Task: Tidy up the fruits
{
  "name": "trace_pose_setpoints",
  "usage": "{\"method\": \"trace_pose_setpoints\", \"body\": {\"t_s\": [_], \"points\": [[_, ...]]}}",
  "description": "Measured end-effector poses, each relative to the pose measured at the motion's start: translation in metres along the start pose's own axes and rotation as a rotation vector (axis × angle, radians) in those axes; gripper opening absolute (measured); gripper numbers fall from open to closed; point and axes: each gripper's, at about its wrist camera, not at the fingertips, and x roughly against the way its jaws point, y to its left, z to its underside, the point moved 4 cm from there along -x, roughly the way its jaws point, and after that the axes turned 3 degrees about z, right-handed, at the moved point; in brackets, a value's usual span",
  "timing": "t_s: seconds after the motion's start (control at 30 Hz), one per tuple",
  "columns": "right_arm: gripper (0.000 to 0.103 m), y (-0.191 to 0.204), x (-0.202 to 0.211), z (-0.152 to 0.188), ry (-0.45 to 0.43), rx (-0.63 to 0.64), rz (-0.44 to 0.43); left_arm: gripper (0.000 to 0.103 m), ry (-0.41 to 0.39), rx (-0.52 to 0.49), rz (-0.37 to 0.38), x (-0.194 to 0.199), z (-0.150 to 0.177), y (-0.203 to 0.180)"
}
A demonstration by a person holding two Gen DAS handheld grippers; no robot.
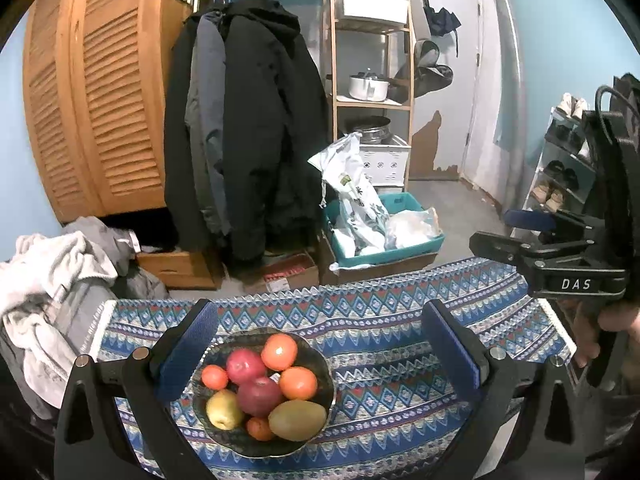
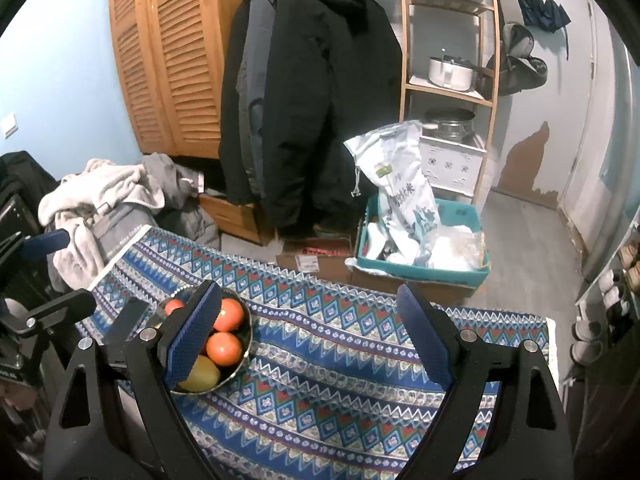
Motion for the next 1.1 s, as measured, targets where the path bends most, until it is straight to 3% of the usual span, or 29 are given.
{"method": "trace_pose_setpoints", "body": {"t_s": [1.1], "points": [[0.088, 0.0015, -0.0039, 0.0016, 0.007, 0.008, 0.002, 0.102, 0.031, 0.061, -0.025, -0.0033, 0.0026, 0.0076]]}}
